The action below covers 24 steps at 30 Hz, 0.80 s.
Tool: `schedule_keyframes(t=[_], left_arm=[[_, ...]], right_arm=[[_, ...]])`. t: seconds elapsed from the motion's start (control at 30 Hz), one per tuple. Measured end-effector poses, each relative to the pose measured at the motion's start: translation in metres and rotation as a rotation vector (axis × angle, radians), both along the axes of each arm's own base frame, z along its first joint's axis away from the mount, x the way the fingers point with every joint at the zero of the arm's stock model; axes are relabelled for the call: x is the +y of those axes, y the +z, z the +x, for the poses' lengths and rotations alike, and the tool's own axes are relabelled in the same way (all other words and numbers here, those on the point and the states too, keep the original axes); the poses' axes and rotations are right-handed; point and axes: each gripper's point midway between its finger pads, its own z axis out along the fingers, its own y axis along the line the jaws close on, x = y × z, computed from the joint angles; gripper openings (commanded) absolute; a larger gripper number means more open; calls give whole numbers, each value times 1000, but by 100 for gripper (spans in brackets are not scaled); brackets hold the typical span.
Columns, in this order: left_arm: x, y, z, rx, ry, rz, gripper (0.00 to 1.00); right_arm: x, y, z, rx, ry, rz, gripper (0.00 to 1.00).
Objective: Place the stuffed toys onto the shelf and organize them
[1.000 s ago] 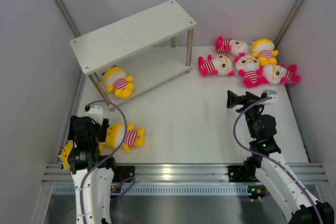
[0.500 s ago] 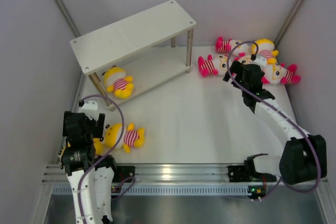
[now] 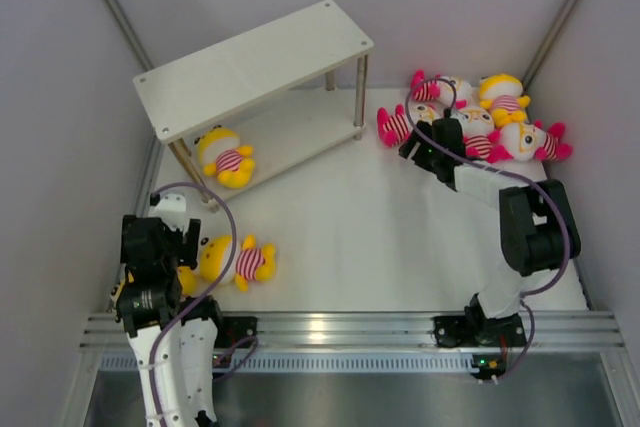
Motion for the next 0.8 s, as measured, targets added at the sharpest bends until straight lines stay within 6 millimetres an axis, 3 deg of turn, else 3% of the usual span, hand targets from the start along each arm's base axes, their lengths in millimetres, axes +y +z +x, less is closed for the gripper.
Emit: schedule_keyframes(t=[0.17, 0.43, 0.73, 0.8], left_arm=[[0, -1, 0, 3, 0, -1, 99], [0, -3, -1, 13, -2, 2, 99], [1, -4, -2, 21, -9, 11, 99], [1, -4, -2, 22, -9, 12, 99]], right_arm=[[22, -4, 17, -36, 45, 17, 76], [76, 28, 40, -161, 161, -67, 72], [74, 12, 72, -134, 148, -170, 70], [73, 6, 76, -121, 158, -201, 61]])
